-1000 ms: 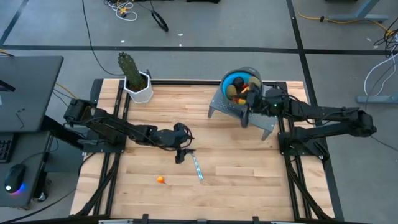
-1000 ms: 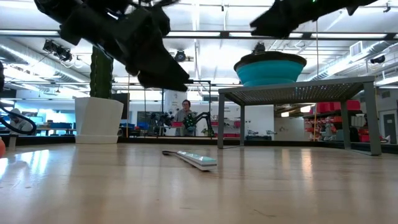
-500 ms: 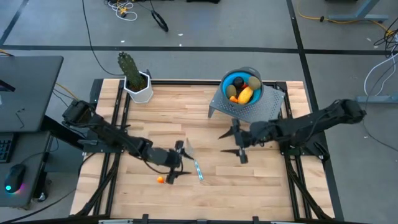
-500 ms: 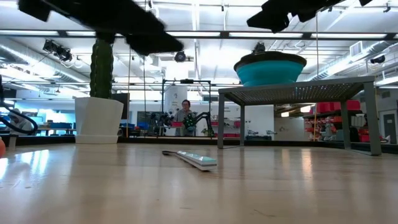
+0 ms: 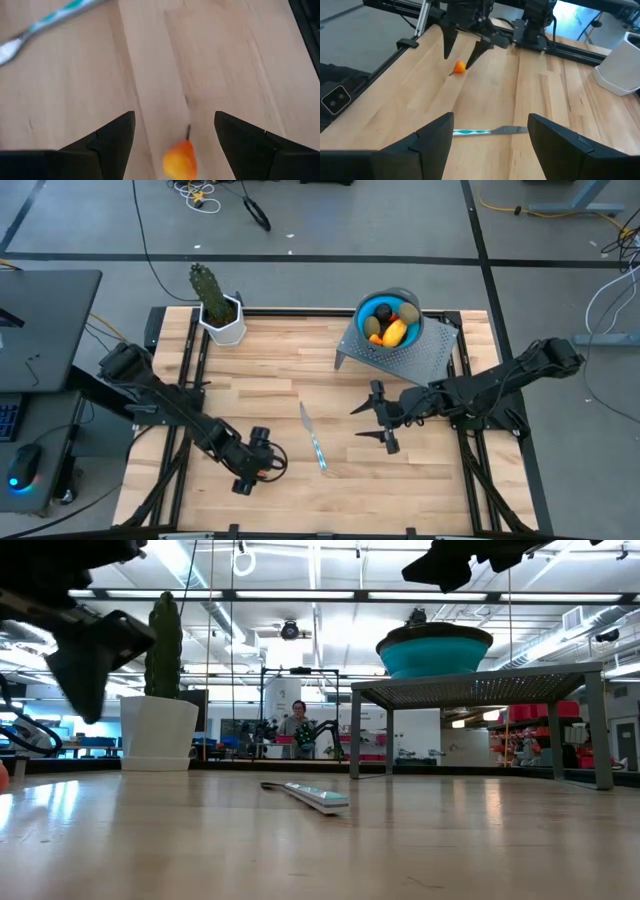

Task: Pick & Place Fruit
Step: Put the orange peach in the blue strainer bowl on the shelf

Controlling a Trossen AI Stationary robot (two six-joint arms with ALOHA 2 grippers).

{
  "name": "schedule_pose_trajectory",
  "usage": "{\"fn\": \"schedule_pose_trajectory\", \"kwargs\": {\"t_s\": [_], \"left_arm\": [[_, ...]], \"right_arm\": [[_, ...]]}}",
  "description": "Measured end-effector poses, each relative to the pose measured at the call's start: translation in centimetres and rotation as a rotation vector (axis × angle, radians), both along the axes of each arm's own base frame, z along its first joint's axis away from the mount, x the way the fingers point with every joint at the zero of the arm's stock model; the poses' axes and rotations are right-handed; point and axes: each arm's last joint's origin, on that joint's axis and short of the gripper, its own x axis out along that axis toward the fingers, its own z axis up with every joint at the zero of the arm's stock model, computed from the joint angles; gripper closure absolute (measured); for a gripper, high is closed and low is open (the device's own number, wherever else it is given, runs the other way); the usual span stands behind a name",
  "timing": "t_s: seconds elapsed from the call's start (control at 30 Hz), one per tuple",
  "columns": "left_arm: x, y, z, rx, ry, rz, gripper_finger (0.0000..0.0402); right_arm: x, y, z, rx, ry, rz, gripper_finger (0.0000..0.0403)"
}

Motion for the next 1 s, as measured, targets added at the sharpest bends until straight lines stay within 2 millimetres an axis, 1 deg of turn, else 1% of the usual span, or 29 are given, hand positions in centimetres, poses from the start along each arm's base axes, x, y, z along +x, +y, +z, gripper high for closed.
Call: {"fn": "schedule_pose_trajectory", "kwargs": {"t_s": [0.17, 0.33, 0.47, 0.57, 0.67, 0.77, 0.87, 1.0], "left_arm": [[-0.4, -0.6, -0.2, -0.048, 0.038, -0.003, 0.0122], [-1.0, -1.3, -0.2, -0.031, 0.026, -0.013, 0.0122], [-1.4, -1.9, -0.2, 0.015, -0.013, -0.035, 0.0122], [-1.2, -2.6, -1.1, 0.021, -0.017, -0.046, 0.0122], [-0.9, -3.1, -2.5, 0.023, 0.021, -0.063, 0.0122], [-1.0, -3.2, -3.7, 0.07, 0.062, -0.086, 0.0122], [-1.0, -3.1, -4.0, 0.108, 0.061, -0.078, 0.0122], [-1.2, -2.9, -4.0, 0.114, 0.082, -0.074, 0.0123]], "right_arm": [[0.0, 0.0, 0.0, -0.001, 0.003, 0.0, 0.0137], [-0.1, 0.0, -0.1, -0.004, 0.013, 0.0, 0.0137], [-0.1, 0.0, -0.2, 0.012, 0.027, -0.008, 0.0137], [-0.1, 0.0, -0.3, 0.015, 0.033, -0.01, 0.0137], [-0.1, 0.0, -0.3, 0.015, 0.033, -0.01, 0.0137], [-0.1, 0.0, -0.3, 0.014, 0.033, -0.01, 0.0137], [-0.1, 0.0, -0.3, 0.013, 0.032, -0.01, 0.0137], [-0.1, 0.0, -0.3, 0.013, 0.032, -0.01, 0.0137]]}}
